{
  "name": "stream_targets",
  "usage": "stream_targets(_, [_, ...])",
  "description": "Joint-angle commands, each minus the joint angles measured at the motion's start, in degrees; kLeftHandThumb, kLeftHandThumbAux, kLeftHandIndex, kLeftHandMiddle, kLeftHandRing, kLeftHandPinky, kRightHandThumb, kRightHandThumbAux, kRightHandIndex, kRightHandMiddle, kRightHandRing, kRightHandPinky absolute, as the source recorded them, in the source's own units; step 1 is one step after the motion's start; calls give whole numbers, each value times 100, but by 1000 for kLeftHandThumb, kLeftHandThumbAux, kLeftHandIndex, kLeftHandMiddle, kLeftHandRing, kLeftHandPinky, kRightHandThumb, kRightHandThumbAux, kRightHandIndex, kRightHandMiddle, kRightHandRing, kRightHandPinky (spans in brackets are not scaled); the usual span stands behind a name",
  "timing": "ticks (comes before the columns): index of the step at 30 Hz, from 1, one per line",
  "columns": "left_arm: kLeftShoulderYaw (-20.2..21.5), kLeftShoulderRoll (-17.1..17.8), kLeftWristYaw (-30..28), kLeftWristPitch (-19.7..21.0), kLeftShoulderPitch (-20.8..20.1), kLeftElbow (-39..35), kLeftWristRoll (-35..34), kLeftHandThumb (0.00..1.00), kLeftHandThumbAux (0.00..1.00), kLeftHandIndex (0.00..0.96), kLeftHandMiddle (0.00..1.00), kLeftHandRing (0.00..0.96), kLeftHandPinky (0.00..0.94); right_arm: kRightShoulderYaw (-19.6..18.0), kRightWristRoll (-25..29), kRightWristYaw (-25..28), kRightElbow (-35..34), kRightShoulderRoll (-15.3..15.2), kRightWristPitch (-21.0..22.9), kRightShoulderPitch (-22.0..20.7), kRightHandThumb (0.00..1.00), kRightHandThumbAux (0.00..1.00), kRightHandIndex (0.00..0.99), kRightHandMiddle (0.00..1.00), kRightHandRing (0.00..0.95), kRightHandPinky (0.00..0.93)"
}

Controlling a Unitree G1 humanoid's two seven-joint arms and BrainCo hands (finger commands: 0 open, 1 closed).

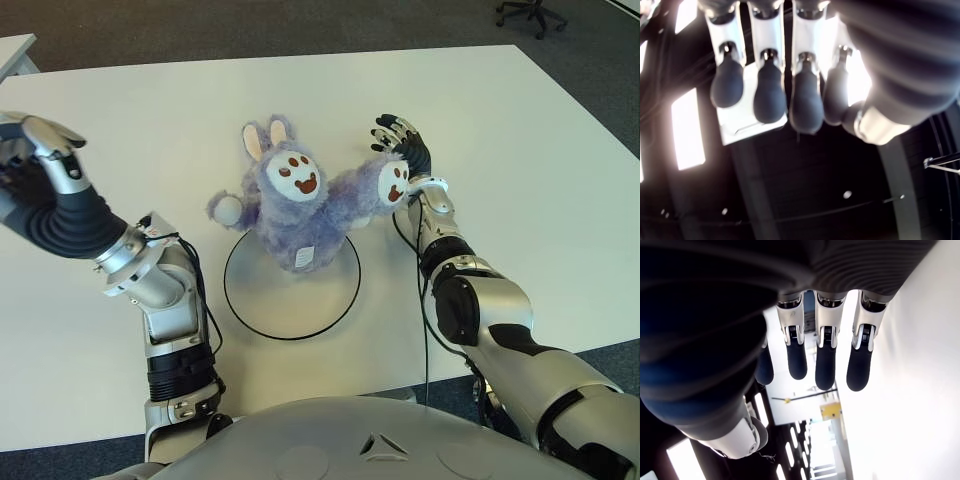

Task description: Put the doll into the plate.

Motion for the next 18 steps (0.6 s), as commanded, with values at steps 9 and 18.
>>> stream_targets(9, [-423,-72,-784,895,435,-426,-816,714,690,433,711,676,625,9,-19,-7,147,19,159,260,425,777,211,187,234,308])
stream_targets(18, [-387,-50,-902,719,424,-251,-683,706,696,430,712,663,563,12,-20,-14,155,18,159,254,422,780,217,191,239,310])
